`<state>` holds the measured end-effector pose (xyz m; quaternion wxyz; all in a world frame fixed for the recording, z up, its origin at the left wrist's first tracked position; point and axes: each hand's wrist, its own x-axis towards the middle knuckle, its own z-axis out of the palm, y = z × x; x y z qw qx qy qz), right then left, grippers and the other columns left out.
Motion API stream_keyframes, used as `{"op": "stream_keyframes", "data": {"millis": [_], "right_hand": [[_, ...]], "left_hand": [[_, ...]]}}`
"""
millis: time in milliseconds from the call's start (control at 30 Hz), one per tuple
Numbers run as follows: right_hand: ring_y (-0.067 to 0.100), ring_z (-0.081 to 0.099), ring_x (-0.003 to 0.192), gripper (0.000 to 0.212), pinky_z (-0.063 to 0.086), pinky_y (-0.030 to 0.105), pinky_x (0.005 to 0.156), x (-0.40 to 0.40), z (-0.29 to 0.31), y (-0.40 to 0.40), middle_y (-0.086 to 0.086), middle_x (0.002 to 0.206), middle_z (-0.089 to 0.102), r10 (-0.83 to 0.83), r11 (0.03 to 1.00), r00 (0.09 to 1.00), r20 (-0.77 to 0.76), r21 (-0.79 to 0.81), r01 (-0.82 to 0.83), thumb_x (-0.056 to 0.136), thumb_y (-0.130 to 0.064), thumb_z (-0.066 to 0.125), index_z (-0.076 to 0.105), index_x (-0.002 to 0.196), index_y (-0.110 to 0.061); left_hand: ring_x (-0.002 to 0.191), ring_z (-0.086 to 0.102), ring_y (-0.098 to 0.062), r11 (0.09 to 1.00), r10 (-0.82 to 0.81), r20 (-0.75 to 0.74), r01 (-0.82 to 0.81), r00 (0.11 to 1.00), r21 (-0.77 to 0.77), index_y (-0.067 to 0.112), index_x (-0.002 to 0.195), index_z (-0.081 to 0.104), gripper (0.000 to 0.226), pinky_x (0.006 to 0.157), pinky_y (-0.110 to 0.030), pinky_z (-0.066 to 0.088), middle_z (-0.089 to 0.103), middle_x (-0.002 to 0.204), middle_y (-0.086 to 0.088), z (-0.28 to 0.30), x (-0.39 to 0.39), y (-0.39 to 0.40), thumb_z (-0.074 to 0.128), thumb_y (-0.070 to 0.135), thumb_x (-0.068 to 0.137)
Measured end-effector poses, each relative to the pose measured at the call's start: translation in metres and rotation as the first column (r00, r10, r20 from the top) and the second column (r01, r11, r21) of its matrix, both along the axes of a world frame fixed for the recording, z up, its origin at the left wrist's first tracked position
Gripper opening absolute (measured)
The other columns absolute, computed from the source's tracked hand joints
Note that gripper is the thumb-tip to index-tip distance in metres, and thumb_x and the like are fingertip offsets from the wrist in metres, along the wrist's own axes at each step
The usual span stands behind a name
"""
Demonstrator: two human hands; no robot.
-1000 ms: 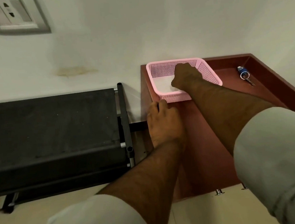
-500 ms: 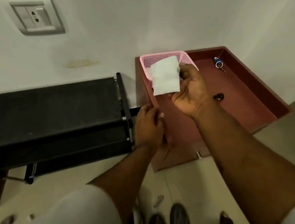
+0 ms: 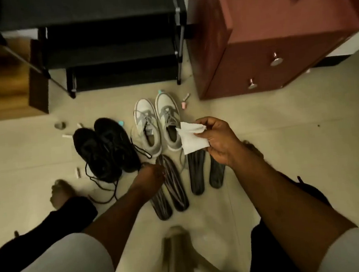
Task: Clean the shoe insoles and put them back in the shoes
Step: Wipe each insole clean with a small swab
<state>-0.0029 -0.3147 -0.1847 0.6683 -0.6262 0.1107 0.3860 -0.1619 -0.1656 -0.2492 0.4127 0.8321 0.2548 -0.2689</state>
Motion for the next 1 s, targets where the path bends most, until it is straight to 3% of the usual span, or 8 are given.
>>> {"op": "stream_keyframes", "data": {"millis": [167, 300, 433, 500, 600, 733, 867, 1000], "right_hand": [[0.035, 0.067, 0.092, 0.036, 0.058, 0.04, 0.068, -0.006, -0.036, -0.006, 0.009, 0.098, 0.07, 0.156, 0.967, 0.981, -0.113, -0.187, -0.175, 0.09, 0.012, 0.044, 0.065, 0.071, -0.01], [0.039, 0.064, 0.101, 0.029, 0.055, 0.05, 0.081, 0.004, -0.053, -0.005, 0.017, 0.112, 0.066, 0.151, 0.981, 0.961, -0.232, -0.086, -0.174, 0.09, 0.011, 0.047, 0.065, 0.077, -0.007], [0.041, 0.065, 0.098, 0.032, 0.054, 0.058, 0.077, 0.013, -0.071, -0.006, 0.016, 0.117, 0.064, 0.161, 0.973, 0.949, -0.272, -0.115, -0.198, 0.094, 0.008, 0.041, 0.068, 0.088, -0.008], [0.042, 0.065, 0.097, 0.031, 0.056, 0.055, 0.076, 0.016, -0.081, -0.007, 0.015, 0.119, 0.063, 0.115, 0.978, 0.951, -0.286, -0.136, -0.159, 0.094, 0.01, 0.041, 0.067, 0.089, -0.005], [0.034, 0.067, 0.095, 0.029, 0.056, 0.052, 0.076, 0.019, -0.091, -0.006, 0.008, 0.113, 0.066, 0.08, 0.972, 0.96, -0.27, -0.195, -0.135, 0.093, 0.006, 0.046, 0.067, 0.1, -0.014], [0.028, 0.067, 0.097, 0.024, 0.055, 0.049, 0.081, 0.016, -0.099, -0.008, 0.007, 0.111, 0.068, 0.068, 0.952, 0.929, -0.364, -0.255, -0.17, 0.092, -0.015, 0.058, 0.06, 0.116, -0.02], [0.028, 0.065, 0.102, 0.031, 0.053, 0.045, 0.088, 0.014, -0.101, -0.009, 0.009, 0.111, 0.068, 0.049, 0.951, 0.888, -0.458, -0.251, -0.181, 0.091, -0.027, 0.06, 0.057, 0.12, -0.016], [0.024, 0.066, 0.098, 0.032, 0.057, 0.034, 0.07, 0.01, -0.1, -0.003, 0.01, 0.112, 0.068, 0.023, 0.973, 0.897, -0.441, -0.196, -0.122, 0.092, -0.024, 0.06, 0.057, 0.122, -0.013]], "left_hand": [[0.113, 0.06, -0.029, 1.0, -0.02, -0.112, 0.018, 0.994, -0.025, 0.009, 0.112, 0.071, 0.022, 0.08, -0.022, 0.039, 0.067, 0.12, -0.013, -0.046, -0.023, 0.008, 0.06, 0.016, 0.095], [0.116, 0.059, -0.032, 0.999, 0.007, -0.124, -0.013, 0.992, -0.044, 0.007, 0.117, 0.069, 0.026, 0.087, -0.029, 0.043, 0.065, 0.123, -0.013, -0.07, -0.003, 0.009, 0.056, 0.017, 0.098], [0.095, 0.064, -0.027, 0.966, 0.189, -0.139, -0.21, 0.972, -0.153, 0.013, 0.103, 0.07, 0.015, 0.082, -0.033, 0.05, 0.069, 0.104, -0.011, -0.09, 0.028, 0.002, 0.058, 0.02, 0.098], [0.085, 0.059, -0.022, 0.878, 0.387, -0.151, -0.414, 0.91, -0.242, 0.006, 0.105, 0.069, 0.023, 0.073, -0.03, 0.045, 0.064, 0.093, -0.009, -0.089, 0.048, -0.005, 0.056, 0.025, 0.099], [0.09, 0.06, -0.021, 0.577, 0.639, -0.25, -0.668, 0.727, -0.47, 0.01, 0.119, 0.066, 0.028, 0.073, -0.032, 0.048, 0.067, 0.109, -0.01, -0.08, 0.076, -0.013, 0.049, 0.025, 0.103], [0.101, 0.064, -0.022, 0.301, 0.644, -0.354, -0.651, 0.678, -0.697, 0.018, 0.13, 0.058, 0.037, 0.082, -0.04, 0.051, 0.067, 0.116, -0.006, -0.064, 0.082, -0.011, 0.04, 0.015, 0.098], [0.106, 0.06, -0.029, 0.282, 0.543, -0.403, -0.612, 0.736, -0.738, 0.013, 0.134, 0.055, 0.044, 0.096, -0.047, 0.048, 0.064, 0.117, -0.013, -0.062, 0.074, 0.0, 0.04, 0.018, 0.093], [0.116, 0.062, -0.032, 0.341, 0.429, -0.49, -0.638, 0.759, -0.691, 0.014, 0.13, 0.058, 0.068, 0.104, -0.046, 0.044, 0.066, 0.125, -0.017, -0.066, 0.065, 0.004, 0.057, 0.061, 0.08]]}}
